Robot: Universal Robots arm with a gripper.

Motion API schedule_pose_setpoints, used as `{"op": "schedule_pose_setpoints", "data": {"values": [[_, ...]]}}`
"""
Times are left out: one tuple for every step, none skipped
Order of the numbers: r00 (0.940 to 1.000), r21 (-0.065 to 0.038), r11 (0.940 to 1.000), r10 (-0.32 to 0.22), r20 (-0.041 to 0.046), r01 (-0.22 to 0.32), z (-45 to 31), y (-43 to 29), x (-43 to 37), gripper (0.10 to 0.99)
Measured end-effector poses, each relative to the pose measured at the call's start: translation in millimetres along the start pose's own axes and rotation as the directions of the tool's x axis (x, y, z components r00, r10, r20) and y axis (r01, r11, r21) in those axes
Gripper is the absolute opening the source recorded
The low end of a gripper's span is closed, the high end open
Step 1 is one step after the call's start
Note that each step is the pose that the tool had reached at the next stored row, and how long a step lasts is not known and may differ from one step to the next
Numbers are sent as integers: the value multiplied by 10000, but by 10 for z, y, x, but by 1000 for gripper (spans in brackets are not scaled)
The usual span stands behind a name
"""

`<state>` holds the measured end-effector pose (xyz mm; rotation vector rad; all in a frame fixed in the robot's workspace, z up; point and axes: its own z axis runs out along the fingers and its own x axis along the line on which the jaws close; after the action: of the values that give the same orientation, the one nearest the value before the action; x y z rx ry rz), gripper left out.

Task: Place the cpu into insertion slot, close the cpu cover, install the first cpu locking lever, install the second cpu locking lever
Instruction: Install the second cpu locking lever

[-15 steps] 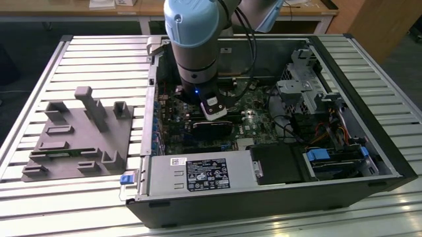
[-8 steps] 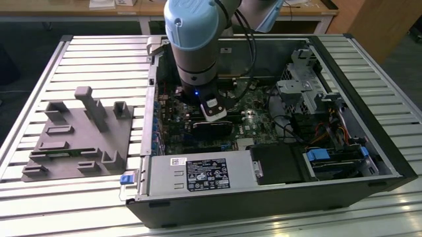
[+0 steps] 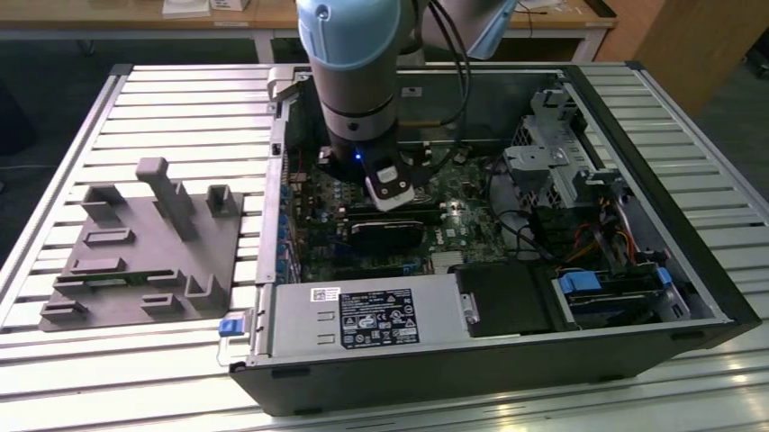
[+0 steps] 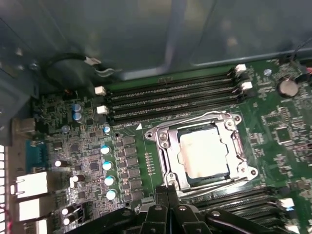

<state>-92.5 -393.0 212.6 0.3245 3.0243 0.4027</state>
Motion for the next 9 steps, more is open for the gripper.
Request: {"op": "schedule_pose_setpoints", "data": {"values": [[10000,1,10000,-1,0,1,-27,7,-2,106],[10000,2,10000,-1,0,1,-53,15,-3,106],[10000,11,10000,-2,2,2,-72,20,-6,106],[10000,51,10000,-5,11,5,-85,25,-9,106],[10000,156,9999,-16,33,16,-94,29,-15,106],[10000,294,9996,-30,59,28,-102,32,-22,106],[10000,420,9991,-41,85,37,-105,35,-32,106],[9999,464,9989,-44,93,39,-104,39,-48,106],[9999,464,9989,-43,91,39,-101,44,-71,106]]}}
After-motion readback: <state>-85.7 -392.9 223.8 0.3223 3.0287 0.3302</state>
